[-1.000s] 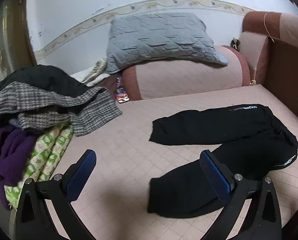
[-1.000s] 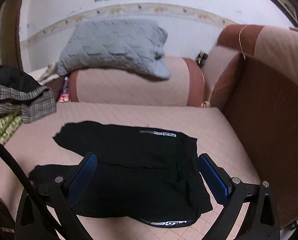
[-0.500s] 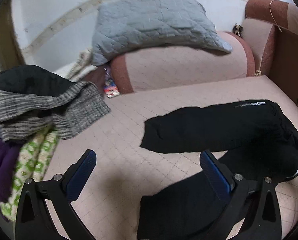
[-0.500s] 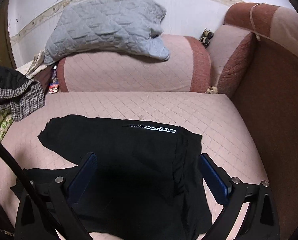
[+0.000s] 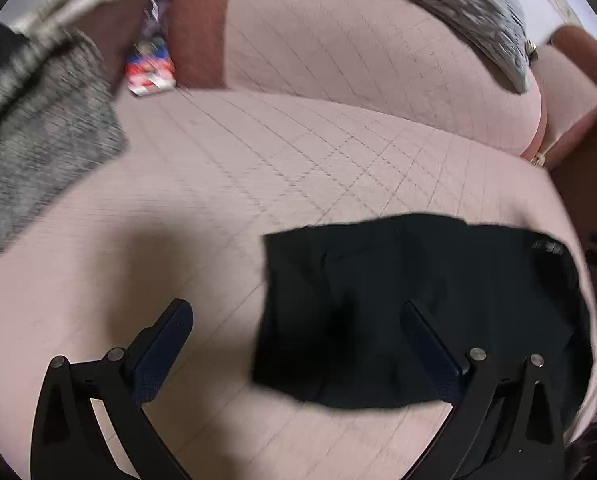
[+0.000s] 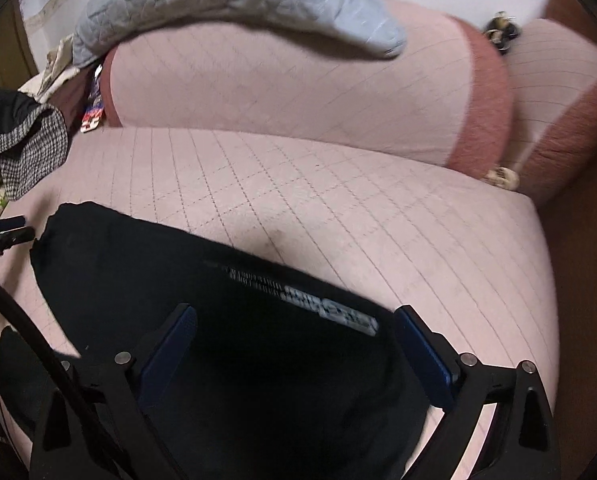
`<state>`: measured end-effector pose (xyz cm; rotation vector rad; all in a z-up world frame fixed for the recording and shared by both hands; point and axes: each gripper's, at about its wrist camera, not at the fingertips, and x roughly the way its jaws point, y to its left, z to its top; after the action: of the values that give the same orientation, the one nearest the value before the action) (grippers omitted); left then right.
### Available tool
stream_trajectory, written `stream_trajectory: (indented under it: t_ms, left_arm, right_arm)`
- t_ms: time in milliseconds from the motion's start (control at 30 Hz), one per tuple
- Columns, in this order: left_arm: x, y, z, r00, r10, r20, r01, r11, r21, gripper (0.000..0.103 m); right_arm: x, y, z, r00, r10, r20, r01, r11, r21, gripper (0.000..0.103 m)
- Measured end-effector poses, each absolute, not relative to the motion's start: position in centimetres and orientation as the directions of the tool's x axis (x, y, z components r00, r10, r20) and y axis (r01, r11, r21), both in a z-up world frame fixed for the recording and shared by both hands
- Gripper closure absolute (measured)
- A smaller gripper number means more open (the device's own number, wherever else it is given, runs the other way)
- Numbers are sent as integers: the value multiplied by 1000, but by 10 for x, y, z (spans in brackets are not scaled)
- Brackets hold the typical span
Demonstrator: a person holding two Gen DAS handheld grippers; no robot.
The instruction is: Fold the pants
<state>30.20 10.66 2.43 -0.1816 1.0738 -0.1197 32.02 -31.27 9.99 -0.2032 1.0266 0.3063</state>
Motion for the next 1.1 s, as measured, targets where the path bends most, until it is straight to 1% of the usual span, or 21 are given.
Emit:
stream_trajectory:
  t_ms: [100, 200, 300, 367, 400, 433, 467, 500, 533, 567, 600, 633, 867, 967, 1000, 1100]
  left_arm:
    - [325, 96, 9, 450, -225, -864, 42, 972, -232, 0]
    - [344, 83, 4, 460, -210, -863, 74, 977, -199, 0]
    - [355, 72, 2, 458, -219, -861, 110, 976, -190, 0]
    - [358, 62, -1, 458, -178, -871, 121, 983, -137, 0]
    - [357, 56, -2, 456, -156, -876, 145, 984, -100, 0]
    - [356, 50, -3, 453, -139, -881, 168, 983, -69, 1]
    - [351, 44, -1, 467, -128, -875, 197, 980, -38, 18]
    - [348, 43, 4, 477, -140, -868, 215, 976, -39, 50]
    - [347, 43, 8, 476, -156, -865, 220, 974, -55, 71]
    - [349, 45, 12, 449, -213, -868, 226, 967, -120, 90]
    - [351, 46, 15, 442, -224, -868, 213, 967, -141, 90]
    - [352, 46, 19, 460, -202, -865, 199, 972, -121, 90]
    - [332, 42, 59, 555, -163, -816, 169, 982, -81, 90]
    - [307, 34, 88, 613, -135, -778, 176, 984, -32, 90]
    - [301, 34, 96, 628, -128, -767, 171, 985, -24, 90]
    - [264, 27, 121, 671, -145, -727, 210, 978, -2, 90]
  right_arm:
    - [344, -300, 85, 446, 157, -881, -398, 917, -37, 5]
    - [364, -290, 63, 419, 109, -901, -430, 898, -92, 11]
    - [378, -286, 43, 392, 77, -917, -442, 890, -114, 12]
    - [384, -283, 32, 363, 76, -929, -450, 887, -104, 13]
    - [383, -283, 30, 364, 86, -927, -449, 888, -94, 17]
    - [381, -282, 31, 368, 107, -924, -453, 888, -78, 30]
    - [379, -281, 32, 362, 142, -921, -465, 884, -47, 44]
    - [375, -278, 34, 339, 190, -921, -482, 876, 4, 81]
    - [372, -275, 35, 344, 188, -920, -482, 876, -1, 88]
    - [368, -271, 37, 360, 165, -918, -486, 874, -34, 91]
    - [366, -270, 38, 364, 155, -918, -485, 874, -44, 95]
    - [365, -270, 39, 367, 151, -918, -478, 877, -47, 98]
    - [335, -275, 85, 452, 165, -877, -430, 901, -52, 100]
    - [310, -281, 106, 483, 158, -861, -418, 906, -68, 101]
    - [298, -284, 114, 498, 163, -852, -410, 910, -66, 103]
    - [263, -298, 137, 527, 189, -829, -386, 922, -35, 103]
